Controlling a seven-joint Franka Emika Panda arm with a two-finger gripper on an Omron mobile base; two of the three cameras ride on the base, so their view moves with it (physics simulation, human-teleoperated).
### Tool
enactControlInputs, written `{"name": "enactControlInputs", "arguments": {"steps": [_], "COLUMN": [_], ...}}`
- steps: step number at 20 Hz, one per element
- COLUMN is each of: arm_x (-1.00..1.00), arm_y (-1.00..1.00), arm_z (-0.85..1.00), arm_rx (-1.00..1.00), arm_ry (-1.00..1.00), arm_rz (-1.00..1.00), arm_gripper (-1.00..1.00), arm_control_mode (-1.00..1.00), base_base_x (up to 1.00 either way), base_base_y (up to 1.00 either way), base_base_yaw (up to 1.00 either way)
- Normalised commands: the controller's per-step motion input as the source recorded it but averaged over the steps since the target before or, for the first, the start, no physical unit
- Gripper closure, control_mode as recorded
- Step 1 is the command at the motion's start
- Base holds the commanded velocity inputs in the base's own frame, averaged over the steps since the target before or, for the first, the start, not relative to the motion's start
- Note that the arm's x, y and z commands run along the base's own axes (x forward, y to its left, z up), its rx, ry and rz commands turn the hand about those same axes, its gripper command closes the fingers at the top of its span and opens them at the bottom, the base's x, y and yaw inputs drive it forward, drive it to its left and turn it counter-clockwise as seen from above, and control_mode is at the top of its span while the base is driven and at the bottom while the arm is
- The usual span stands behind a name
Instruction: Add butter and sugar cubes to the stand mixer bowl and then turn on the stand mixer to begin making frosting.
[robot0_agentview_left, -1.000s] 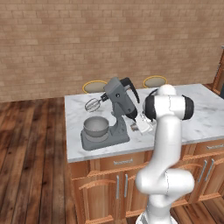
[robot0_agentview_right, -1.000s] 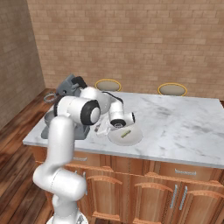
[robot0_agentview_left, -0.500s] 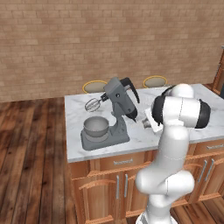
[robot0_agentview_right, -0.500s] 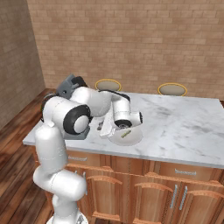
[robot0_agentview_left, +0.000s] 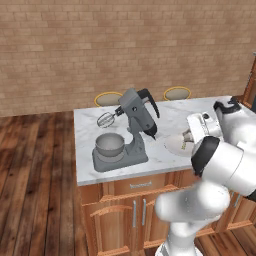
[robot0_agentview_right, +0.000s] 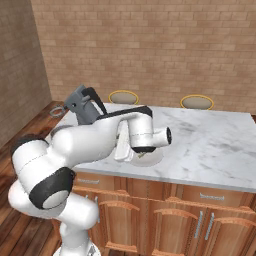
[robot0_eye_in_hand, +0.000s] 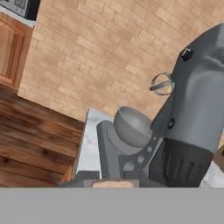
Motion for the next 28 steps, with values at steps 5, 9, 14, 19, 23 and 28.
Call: {"name": "enactControlInputs", "arguments": {"steps": [5,9,14,19,23,28], "arm_x": [-1.0,-1.0,-0.96,-0.86,-0.41,-0.13], "arm_y": [0.13,0.54,0.8,0.92,0.75,0.7], "arm_z": [0.7,0.59,0.52,0.5,0.41,0.18], "arm_rx": [-0.26,-0.39,-0.45,-0.49,-0.5,-0.5], "arm_ry": [-0.36,-0.37,-0.37,-0.35,-0.26,-0.16], "arm_rz": [-0.03,-0.03,-0.03,-0.03,-0.05,-0.07], "arm_gripper": [1.0,1.0,1.0,1.0,1.0,1.0], "arm_control_mode": [-1.0,-1.0,-1.0,-1.0,-1.0,-1.0], "base_base_x": [0.0,0.0,0.0,0.0,0.0,0.0], "base_base_y": [0.0,0.0,0.0,0.0,0.0,0.0], "base_base_yaw": [0.0,0.0,0.0,0.0,0.0,0.0]}}
